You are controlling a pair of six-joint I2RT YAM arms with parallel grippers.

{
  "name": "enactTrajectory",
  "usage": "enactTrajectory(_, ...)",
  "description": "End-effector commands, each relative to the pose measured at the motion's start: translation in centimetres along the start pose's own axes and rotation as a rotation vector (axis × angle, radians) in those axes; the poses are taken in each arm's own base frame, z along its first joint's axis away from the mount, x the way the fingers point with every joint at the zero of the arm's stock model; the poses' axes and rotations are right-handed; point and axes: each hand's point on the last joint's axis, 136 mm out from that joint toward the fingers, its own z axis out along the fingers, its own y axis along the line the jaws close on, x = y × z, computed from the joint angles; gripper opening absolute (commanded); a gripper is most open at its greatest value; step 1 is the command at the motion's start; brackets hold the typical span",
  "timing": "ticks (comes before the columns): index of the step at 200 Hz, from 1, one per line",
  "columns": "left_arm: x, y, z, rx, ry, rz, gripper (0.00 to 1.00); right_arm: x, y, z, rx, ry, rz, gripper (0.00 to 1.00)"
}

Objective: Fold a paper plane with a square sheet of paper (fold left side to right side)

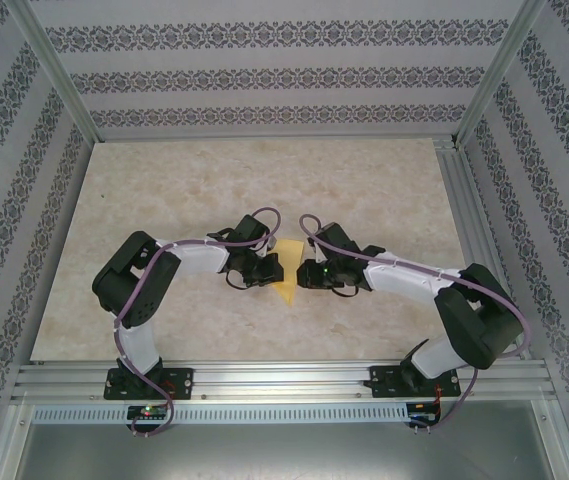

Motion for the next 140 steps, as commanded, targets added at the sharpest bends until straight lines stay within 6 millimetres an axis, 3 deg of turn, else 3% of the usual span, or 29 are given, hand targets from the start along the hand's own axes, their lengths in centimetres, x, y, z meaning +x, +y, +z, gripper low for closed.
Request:
enactTrajectory(1, 1.3, 1.6, 0.7, -0.062, 0.023, -0.018, 0.11, 0.5, 3.1, 0.5, -0.112, 0.004, -0.011, 0.25)
enactTrajectory(24, 1.3, 1.5, 0.6, -0.062, 0.02, -0.017, 0.11, 1.3, 5.2, 1.1, -0.189, 0.022, -0.001, 0.23)
enactTrajectory(64, 1.3, 1.6, 0.7, -0.064, 0.023, -0.015, 0.11, 3.5, 5.7, 2.7, -0.203, 0.087, 0.027, 0.22)
enactTrajectory(140, 1.2, 1.6, 0.7, -0.067, 0.023, -0.014, 0.11, 4.6, 3.4, 4.2, -0.13, 0.129, 0.081, 0.21)
